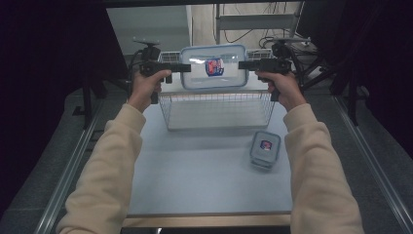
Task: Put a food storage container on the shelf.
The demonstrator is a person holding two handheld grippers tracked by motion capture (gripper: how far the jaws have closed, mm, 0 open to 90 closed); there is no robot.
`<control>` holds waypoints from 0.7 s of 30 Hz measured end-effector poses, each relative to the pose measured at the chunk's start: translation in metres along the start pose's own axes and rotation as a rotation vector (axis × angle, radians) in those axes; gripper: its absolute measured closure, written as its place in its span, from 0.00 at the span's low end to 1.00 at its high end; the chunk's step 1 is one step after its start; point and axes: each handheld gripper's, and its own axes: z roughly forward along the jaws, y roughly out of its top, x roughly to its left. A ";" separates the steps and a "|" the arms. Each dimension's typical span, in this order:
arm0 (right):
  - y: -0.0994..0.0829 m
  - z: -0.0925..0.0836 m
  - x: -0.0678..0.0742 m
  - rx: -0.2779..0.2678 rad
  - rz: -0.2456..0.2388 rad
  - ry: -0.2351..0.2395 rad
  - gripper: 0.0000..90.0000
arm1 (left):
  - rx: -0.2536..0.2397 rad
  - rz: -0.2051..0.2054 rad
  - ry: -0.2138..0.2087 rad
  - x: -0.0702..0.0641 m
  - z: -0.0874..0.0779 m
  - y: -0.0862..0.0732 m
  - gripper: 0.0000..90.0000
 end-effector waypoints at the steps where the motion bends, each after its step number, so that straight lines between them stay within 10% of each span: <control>1: 0.003 0.001 -0.002 0.002 0.001 -0.006 0.55 | 0.012 -0.012 -0.002 0.005 0.006 0.005 0.54; 21: 0.016 0.021 -0.037 0.005 0.228 -0.063 0.49 | -0.015 -0.266 -0.026 0.040 0.038 0.017 0.48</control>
